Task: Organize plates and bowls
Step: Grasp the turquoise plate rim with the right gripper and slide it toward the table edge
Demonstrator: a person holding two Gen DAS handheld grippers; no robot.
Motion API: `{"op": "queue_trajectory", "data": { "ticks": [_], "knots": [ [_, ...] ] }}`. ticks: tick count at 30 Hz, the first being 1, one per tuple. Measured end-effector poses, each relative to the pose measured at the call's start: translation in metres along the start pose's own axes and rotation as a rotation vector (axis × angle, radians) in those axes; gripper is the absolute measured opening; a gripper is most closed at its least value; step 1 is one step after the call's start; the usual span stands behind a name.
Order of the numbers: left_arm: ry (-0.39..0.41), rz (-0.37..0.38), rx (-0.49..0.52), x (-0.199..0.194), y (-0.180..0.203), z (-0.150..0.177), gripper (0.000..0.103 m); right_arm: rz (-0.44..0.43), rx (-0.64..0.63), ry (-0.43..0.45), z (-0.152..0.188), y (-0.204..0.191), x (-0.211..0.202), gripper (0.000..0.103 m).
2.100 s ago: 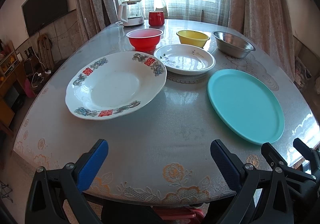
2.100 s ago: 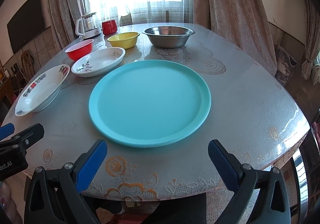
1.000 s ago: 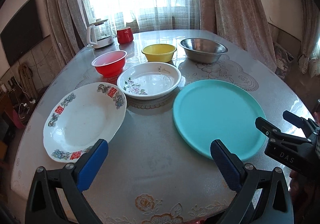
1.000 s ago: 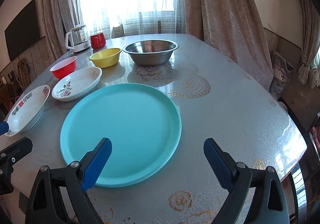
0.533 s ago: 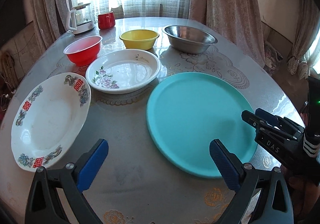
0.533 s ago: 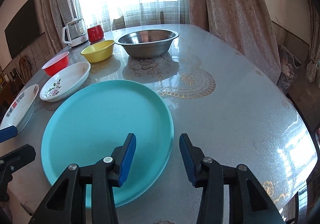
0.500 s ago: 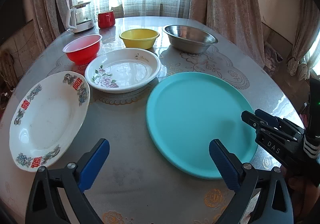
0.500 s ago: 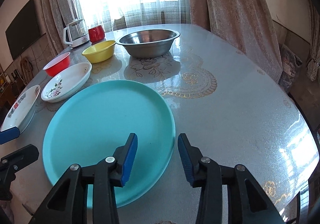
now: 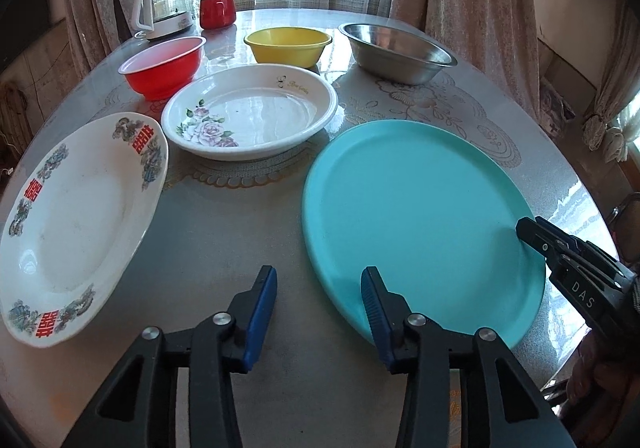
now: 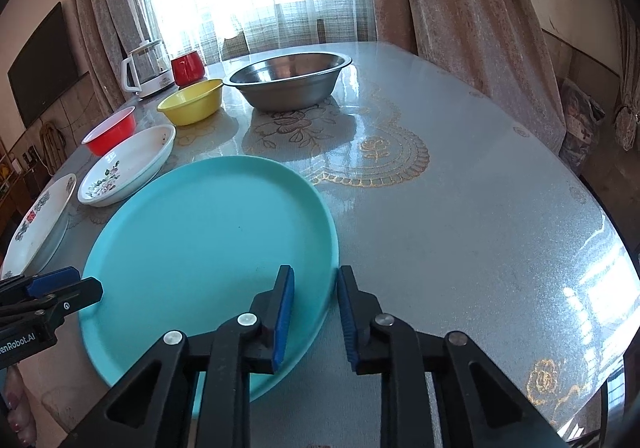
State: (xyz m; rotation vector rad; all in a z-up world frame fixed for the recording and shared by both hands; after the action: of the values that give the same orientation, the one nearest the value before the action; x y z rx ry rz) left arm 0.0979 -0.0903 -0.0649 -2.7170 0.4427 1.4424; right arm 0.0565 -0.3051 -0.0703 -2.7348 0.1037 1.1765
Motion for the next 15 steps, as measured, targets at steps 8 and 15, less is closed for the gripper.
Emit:
{"op": "queue_trajectory", "data": {
  "ticks": [8,15],
  "knots": [
    [0.016,0.033,0.058,-0.003,0.019,0.003,0.024,0.015,0.035,0.006,-0.001,0.012,-0.004,0.014],
    [0.022,0.040,0.092,0.002,0.039,-0.007,0.024,0.050,0.050,0.029,-0.008,0.028,-0.007,0.014]
  ]
}}
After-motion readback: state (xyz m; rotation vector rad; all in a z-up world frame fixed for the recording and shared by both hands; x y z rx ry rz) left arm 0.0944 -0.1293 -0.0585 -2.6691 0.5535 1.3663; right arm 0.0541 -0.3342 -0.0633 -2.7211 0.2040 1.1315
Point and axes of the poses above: each gripper's, at about its wrist camera, not at the fingertips, and x roughly the way its jaws point, y to its right, z to its underside, the point moved 4 cm from there along x, roughly the way its jaws point, and after that the axes turned 1 degree about -x, right-handed, at the moved point
